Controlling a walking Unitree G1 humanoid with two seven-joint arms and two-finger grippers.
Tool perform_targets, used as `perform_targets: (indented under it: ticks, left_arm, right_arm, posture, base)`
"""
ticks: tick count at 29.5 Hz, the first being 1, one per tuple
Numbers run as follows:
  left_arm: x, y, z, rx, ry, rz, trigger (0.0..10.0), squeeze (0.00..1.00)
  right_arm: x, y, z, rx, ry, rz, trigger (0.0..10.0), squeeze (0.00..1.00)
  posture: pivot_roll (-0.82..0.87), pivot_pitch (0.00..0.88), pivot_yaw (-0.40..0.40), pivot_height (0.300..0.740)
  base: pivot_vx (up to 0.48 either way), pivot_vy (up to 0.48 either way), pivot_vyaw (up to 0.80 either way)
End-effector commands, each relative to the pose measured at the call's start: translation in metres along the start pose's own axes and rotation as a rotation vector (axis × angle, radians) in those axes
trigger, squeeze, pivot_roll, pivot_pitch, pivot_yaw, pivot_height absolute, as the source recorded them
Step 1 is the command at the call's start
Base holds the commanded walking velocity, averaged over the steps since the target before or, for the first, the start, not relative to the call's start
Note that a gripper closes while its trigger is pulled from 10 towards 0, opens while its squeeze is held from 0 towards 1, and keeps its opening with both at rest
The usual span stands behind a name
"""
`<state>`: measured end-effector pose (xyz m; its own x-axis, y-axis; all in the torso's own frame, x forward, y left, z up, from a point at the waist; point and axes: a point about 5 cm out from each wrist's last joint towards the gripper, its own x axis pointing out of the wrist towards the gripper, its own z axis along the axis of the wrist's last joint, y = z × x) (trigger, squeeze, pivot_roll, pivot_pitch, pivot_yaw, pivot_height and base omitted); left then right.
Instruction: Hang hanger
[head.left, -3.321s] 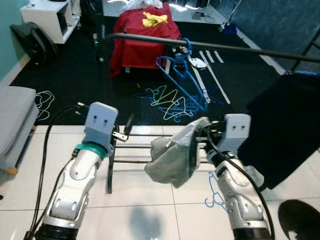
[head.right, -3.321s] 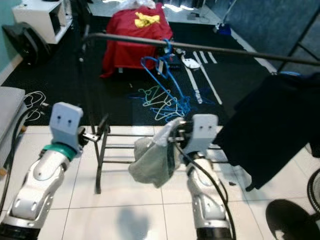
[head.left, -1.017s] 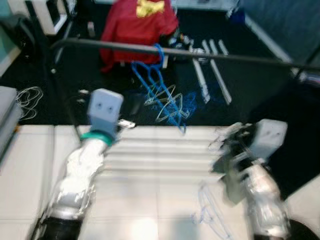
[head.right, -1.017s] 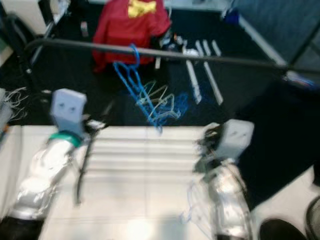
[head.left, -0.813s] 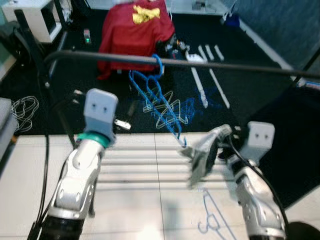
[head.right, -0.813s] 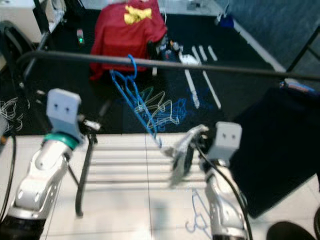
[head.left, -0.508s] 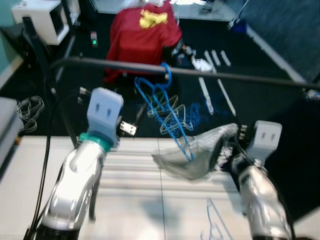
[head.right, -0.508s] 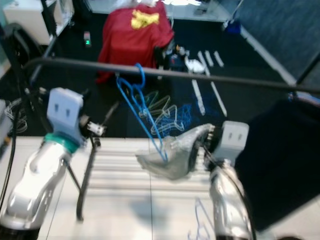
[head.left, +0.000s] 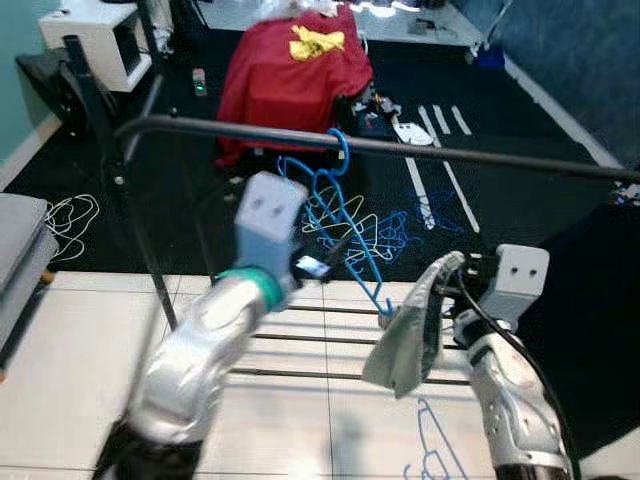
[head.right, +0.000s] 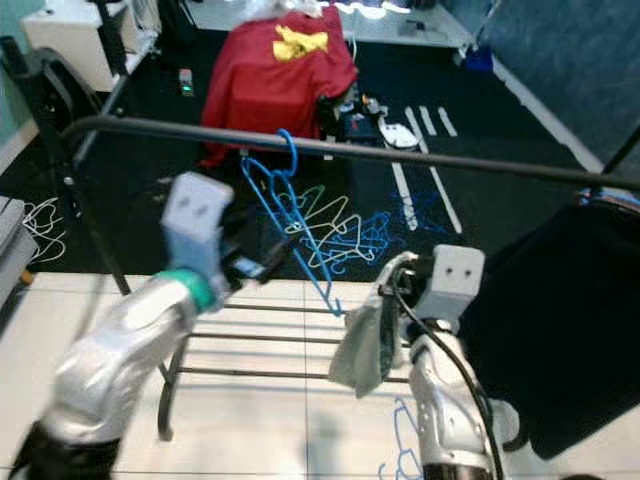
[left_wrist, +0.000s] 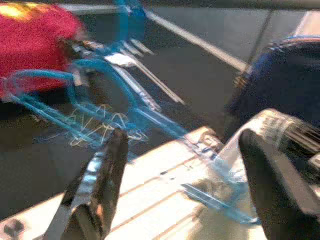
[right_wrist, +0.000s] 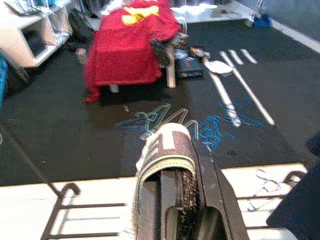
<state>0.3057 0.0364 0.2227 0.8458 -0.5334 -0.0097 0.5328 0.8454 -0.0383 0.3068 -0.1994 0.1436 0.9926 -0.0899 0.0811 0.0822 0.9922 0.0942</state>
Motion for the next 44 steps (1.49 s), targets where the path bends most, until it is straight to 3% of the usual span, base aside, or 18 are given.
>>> perform_targets:
  ticks: [1,3,6,10,14,16,20,22,28,36,37,38,39,42,43,44]
  left_arm:
    - [0.016,0.005,-0.005,-0.003,0.045,0.098,10.0,0.0]
    - [0.016,0.005,-0.005,-0.003,0.045,0.098,10.0,0.0]
    - [0.034,0.019,0.014,-0.037,0.016,0.236,10.0,0.0]
    - [0.037,0.028,0.025,-0.037,0.008,0.306,10.0,0.0]
    - [0.043,0.04,0.027,0.085,0.023,0.454,10.0,0.0]
    - [0.045,0.039,0.025,0.091,0.035,0.463,10.0,0.0]
    - [0.057,0.025,0.008,-0.016,0.125,0.397,10.0,0.0]
    - [0.06,0.019,0.005,-0.026,0.148,0.386,10.0,0.0]
    - [0.062,0.02,0.009,0.042,0.132,0.442,10.0,0.0]
    - [0.062,0.031,0.012,0.061,0.1,0.531,9.9,0.0]
    - [0.062,0.033,0.016,0.079,0.076,0.547,7.6,0.0]
    - [0.062,0.035,0.019,0.092,0.06,0.557,7.6,0.0]
    - [0.062,0.035,0.02,0.092,0.047,0.557,4.6,0.0]
    - [0.062,0.035,0.021,0.085,0.042,0.551,4.6,0.0]
    - [0.063,0.033,0.02,0.075,0.041,0.531,1.3,0.0]
    - [0.064,0.031,0.019,0.064,0.041,0.52,0.0,0.0]
  right_arm:
    - [-0.002,-0.013,-0.003,-0.026,0.01,-0.057,10.0,0.0]
    - [-0.002,-0.013,-0.003,-0.026,0.01,-0.057,10.0,0.0]
    - [-0.004,-0.013,-0.001,-0.026,0.004,-0.06,10.0,0.0]
    - [-0.006,-0.012,-0.002,-0.023,0.005,-0.056,10.0,0.0]
    - [-0.007,-0.005,-0.005,-0.012,0.011,-0.039,10.0,0.0]
    - [-0.007,-0.003,-0.005,-0.01,0.011,-0.037,10.0,0.0]
    - [-0.007,0.001,-0.005,-0.005,0.007,-0.029,10.0,0.0]
    - [-0.008,0.0,-0.005,-0.006,0.009,-0.03,10.0,0.0]
    - [-0.009,-0.001,-0.006,-0.009,0.013,-0.033,10.0,0.0]
    - [-0.008,0.002,-0.006,-0.005,0.011,-0.028,10.0,0.0]
    - [-0.008,0.002,-0.006,-0.004,0.012,-0.026,10.0,0.0]
    - [-0.008,0.002,-0.006,-0.004,0.012,-0.025,10.0,0.0]
    - [-0.008,0.003,-0.006,-0.003,0.013,-0.023,10.0,0.0]
    - [-0.008,0.003,-0.007,-0.002,0.015,-0.021,10.0,0.0]
    - [-0.008,0.003,-0.007,-0.002,0.015,-0.019,10.0,0.0]
    - [-0.008,0.004,-0.007,-0.002,0.015,-0.018,10.0,0.0]
  posture:
    - [-0.05,0.07,0.042,0.74]
    - [-0.05,0.07,0.042,0.74]
    - [-0.06,0.089,0.054,0.74]
    - [-0.06,0.092,0.057,0.74]
    - [-0.05,0.102,0.062,0.74]
    - [-0.05,0.102,0.062,0.74]
    - [-0.05,0.109,0.067,0.74]
    - [-0.05,0.11,0.067,0.74]
    - [-0.05,0.11,0.069,0.74]
    - [-0.05,0.106,0.068,0.74]
    - [-0.05,0.105,0.067,0.74]
    - [-0.05,0.105,0.067,0.74]
    - [-0.05,0.104,0.066,0.74]
    - [-0.05,0.104,0.066,0.74]
    - [-0.05,0.104,0.066,0.74]
    - [-0.05,0.104,0.066,0.74]
  base:
    - [0.0,0.0,0.0]
    - [0.0,0.0,0.0]
    - [0.0,0.0,0.0]
    - [0.0,0.0,0.0]
    - [0.0,0.0,0.0]
    - [0.0,0.0,0.0]
    - [0.0,0.0,0.0]
    - [0.0,0.0,0.0]
    - [0.0,0.0,0.0]
    - [0.0,0.0,0.0]
    - [0.0,0.0,0.0]
    - [0.0,0.0,0.0]
    - [0.0,0.0,0.0]
    - [0.0,0.0,0.0]
    - [0.0,0.0,0.0]
    - [0.0,0.0,0.0]
